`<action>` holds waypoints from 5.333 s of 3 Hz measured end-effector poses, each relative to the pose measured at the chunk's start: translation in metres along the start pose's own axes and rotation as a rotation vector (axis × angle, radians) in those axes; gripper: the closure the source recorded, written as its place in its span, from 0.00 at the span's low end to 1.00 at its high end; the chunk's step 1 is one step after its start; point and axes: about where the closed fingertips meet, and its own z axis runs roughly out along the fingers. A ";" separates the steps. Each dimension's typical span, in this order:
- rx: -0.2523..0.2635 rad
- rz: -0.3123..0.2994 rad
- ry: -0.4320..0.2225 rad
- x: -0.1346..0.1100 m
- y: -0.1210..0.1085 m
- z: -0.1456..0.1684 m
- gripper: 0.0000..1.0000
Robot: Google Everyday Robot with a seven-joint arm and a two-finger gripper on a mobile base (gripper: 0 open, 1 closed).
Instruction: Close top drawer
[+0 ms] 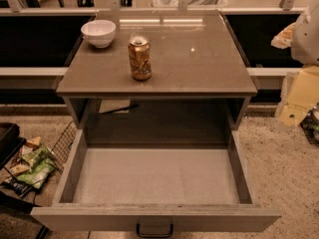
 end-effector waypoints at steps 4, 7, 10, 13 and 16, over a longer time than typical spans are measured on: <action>0.107 0.211 -0.028 0.088 0.086 0.086 0.03; -0.043 0.175 0.130 0.142 0.227 0.205 0.72; -0.099 0.171 0.149 0.141 0.249 0.234 1.00; -0.298 0.054 -0.108 0.055 0.290 0.382 1.00; -0.287 -0.014 -0.183 0.004 0.243 0.429 1.00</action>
Offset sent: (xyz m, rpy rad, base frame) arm -0.0307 -0.0340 -0.0695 0.0716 -0.0030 -0.1557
